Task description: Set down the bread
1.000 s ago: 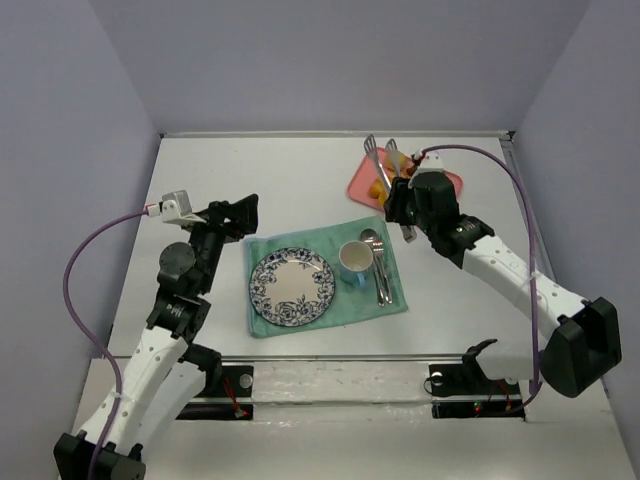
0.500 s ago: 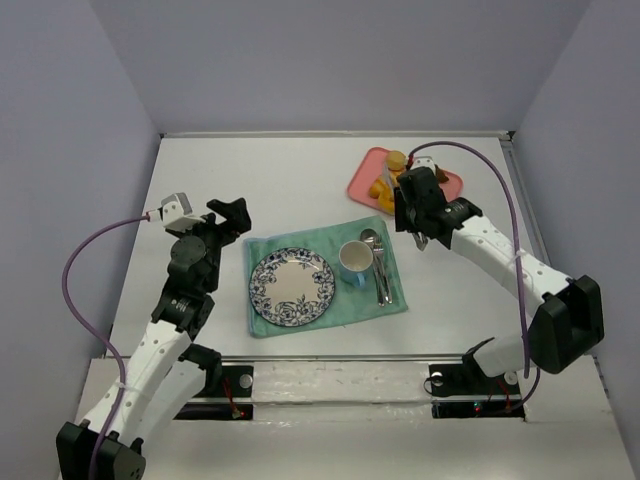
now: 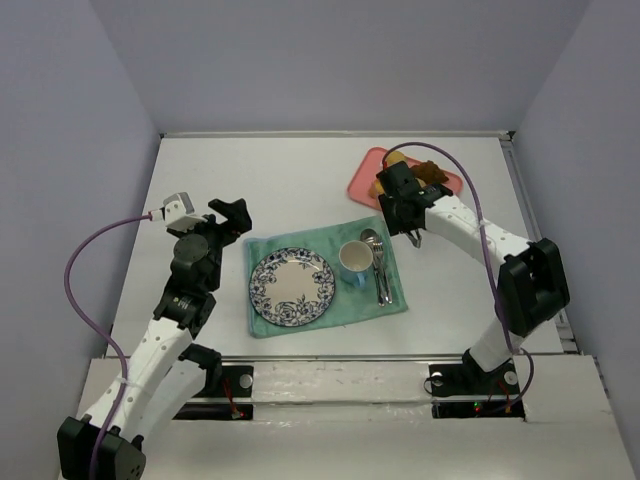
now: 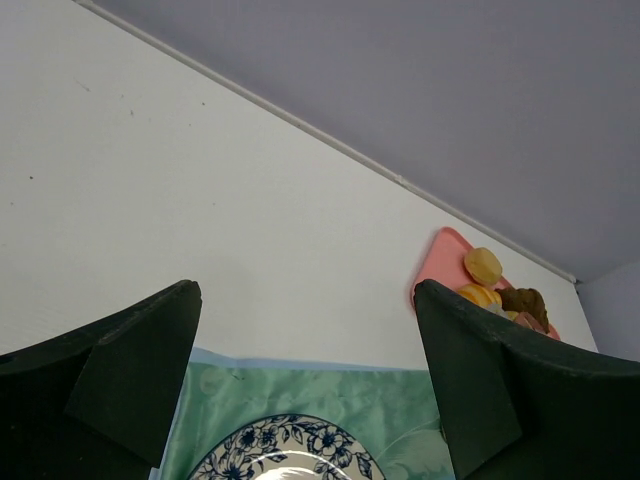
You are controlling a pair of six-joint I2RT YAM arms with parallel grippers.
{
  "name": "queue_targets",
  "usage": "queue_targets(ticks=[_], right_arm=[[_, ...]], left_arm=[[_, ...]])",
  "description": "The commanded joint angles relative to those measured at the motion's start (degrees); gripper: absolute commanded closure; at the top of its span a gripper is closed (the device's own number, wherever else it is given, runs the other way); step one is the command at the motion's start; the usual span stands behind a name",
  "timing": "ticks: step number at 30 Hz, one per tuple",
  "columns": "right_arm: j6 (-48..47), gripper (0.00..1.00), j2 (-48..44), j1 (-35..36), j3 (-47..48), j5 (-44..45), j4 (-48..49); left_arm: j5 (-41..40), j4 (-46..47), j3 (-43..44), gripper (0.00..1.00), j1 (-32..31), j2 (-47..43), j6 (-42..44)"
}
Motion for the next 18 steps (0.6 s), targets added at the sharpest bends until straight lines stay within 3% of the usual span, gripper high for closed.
queue_targets(ticks=[1,11,18], right_arm=[[-1.9,0.46,2.04,0.26,4.89,2.09,-1.98],[-1.64,0.48,7.4,0.26,6.56,2.27,-4.79],[2.83,0.5,9.25,0.26,7.97,7.62,-12.34]], left_arm=[[-2.27,3.55,-0.12,0.01,-0.23,-0.04,0.78],[-1.92,3.99,-0.21,0.01,-0.14,0.31,1.13],[-1.57,4.61,-0.04,0.01,-0.14,1.27,1.22]])
